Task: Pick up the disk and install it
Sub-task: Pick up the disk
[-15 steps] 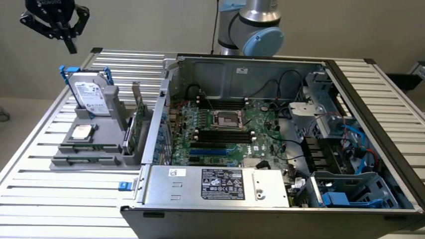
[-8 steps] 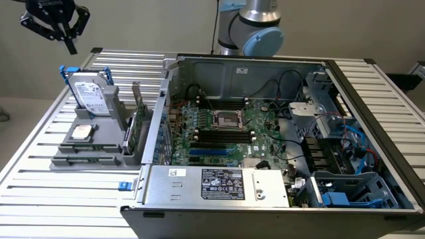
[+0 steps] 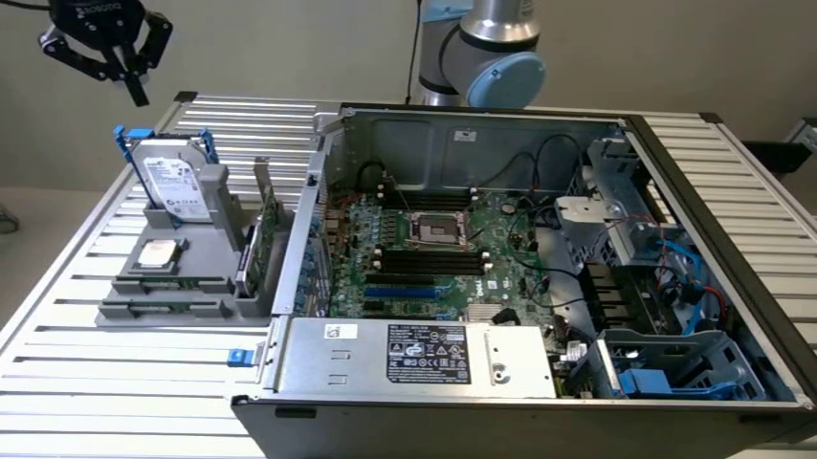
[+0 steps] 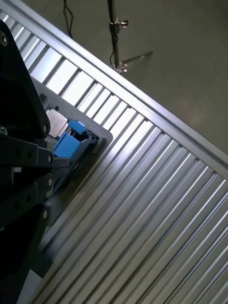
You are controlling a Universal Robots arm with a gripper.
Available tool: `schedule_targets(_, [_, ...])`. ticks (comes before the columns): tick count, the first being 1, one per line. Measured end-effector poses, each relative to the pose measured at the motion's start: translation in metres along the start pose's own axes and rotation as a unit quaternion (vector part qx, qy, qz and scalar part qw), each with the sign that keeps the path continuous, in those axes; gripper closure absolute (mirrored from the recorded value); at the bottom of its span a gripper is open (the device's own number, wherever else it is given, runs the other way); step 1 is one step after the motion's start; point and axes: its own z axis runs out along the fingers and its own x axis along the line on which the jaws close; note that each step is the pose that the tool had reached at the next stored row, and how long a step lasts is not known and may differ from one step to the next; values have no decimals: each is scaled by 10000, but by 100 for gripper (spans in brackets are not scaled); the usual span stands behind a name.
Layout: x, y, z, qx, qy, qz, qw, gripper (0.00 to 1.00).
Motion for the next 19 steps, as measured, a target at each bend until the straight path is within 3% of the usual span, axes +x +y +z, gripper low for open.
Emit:
schedule_targets(5, [0, 0, 12, -1, 22, -457, 9990, 89])
schedule_targets(10, [0, -1, 20, -1, 43, -907, 9959, 89])
schedule_targets(14, [0, -1, 25, -2, 60, -1270, 9919, 89])
schedule_targets(19, [0, -1, 30, -3, 82, -1723, 9850, 89])
